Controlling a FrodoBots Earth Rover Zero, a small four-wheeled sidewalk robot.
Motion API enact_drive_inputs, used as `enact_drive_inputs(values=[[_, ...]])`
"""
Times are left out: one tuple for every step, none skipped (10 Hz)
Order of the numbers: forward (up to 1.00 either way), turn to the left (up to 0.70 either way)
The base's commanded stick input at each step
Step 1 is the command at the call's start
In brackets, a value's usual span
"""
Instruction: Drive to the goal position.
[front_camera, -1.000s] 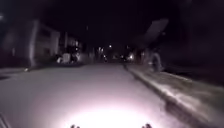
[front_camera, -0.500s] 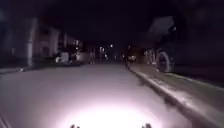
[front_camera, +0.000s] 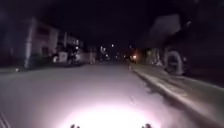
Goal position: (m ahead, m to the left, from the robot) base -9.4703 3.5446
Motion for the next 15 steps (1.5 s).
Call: enact_drive_inputs(values=[[1.00, 0.00], [1.00, 0.00], [1.00, 0.00], [1.00, 0.00], [1.00, 0.00], [1.00, -0.04], [1.00, -0.19], [1.00, -0.31], [1.00, -0.04], [1.00, 0.00], [1.00, 0.00], [1.00, 0.00], [1.00, -0.11], [1.00, -0.39], [1.00, -0.14]])
